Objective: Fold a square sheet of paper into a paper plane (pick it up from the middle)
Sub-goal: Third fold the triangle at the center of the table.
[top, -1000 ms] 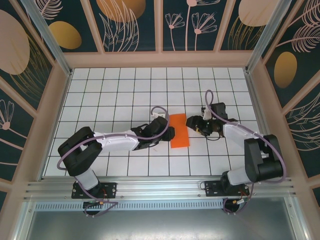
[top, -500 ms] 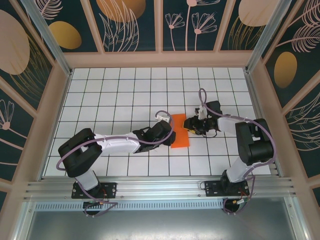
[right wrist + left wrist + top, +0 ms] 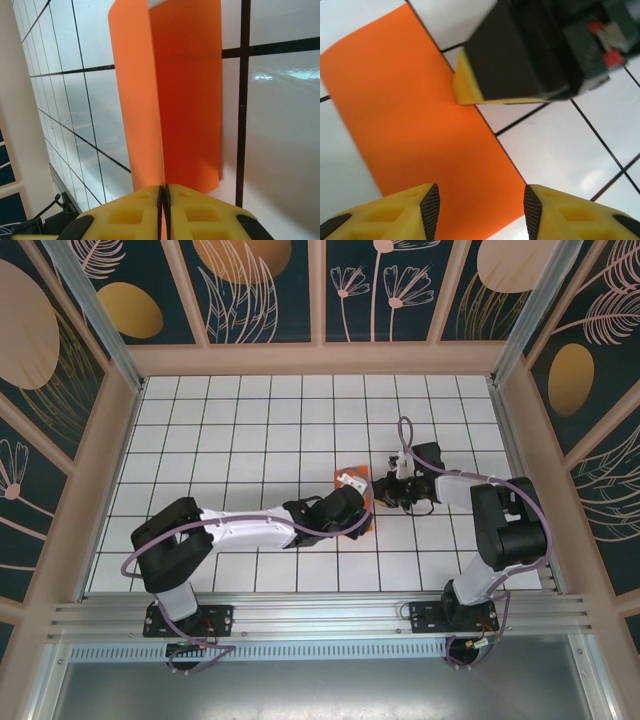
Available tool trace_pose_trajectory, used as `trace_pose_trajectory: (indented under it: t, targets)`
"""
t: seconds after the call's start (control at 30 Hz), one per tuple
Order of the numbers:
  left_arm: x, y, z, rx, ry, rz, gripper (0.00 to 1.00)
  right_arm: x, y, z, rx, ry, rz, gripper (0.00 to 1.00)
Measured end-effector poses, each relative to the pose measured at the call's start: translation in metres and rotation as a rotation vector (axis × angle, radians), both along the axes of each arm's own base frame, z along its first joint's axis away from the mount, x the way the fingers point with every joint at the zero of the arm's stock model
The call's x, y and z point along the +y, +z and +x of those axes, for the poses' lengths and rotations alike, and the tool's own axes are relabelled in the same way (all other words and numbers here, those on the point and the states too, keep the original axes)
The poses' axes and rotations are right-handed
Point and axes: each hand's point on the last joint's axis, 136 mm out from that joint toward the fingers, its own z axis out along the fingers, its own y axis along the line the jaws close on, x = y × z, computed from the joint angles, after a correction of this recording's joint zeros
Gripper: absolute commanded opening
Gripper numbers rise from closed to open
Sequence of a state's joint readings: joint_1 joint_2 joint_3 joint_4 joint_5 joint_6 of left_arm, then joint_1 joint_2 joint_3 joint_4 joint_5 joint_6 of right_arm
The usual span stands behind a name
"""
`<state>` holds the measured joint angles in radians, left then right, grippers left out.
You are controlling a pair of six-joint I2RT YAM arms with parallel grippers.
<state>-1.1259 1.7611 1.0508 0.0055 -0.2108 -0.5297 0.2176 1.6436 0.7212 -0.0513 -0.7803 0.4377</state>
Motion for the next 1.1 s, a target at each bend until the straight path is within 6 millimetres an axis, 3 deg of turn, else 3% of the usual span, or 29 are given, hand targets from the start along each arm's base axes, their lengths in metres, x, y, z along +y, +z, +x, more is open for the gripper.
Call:
trace_pose_trajectory:
  t: [0.33,0.6,0.83,1.1]
  targets:
    - [-0.033,-0.030,-0.033,-0.101,-0.144,0.222,0.64,0.000,-0.001,0.000,0.021,-0.026,0.009,0.11]
    - [-0.023,-0.046,-0.025,-0.189,-0.108,0.377,0.62,0.000,-0.001,0.000,0.022,-0.027,0.009,0.12]
    - [-0.011,-0.042,-0.013,-0.255,-0.042,0.432,0.31,-0.001,-0.002,0.001,0.021,-0.030,0.003,0.12]
    - [-0.017,-0.026,-0.010,-0.276,-0.032,0.377,0.00,-0.003,-0.004,0.002,0.019,-0.039,-0.013,0.13]
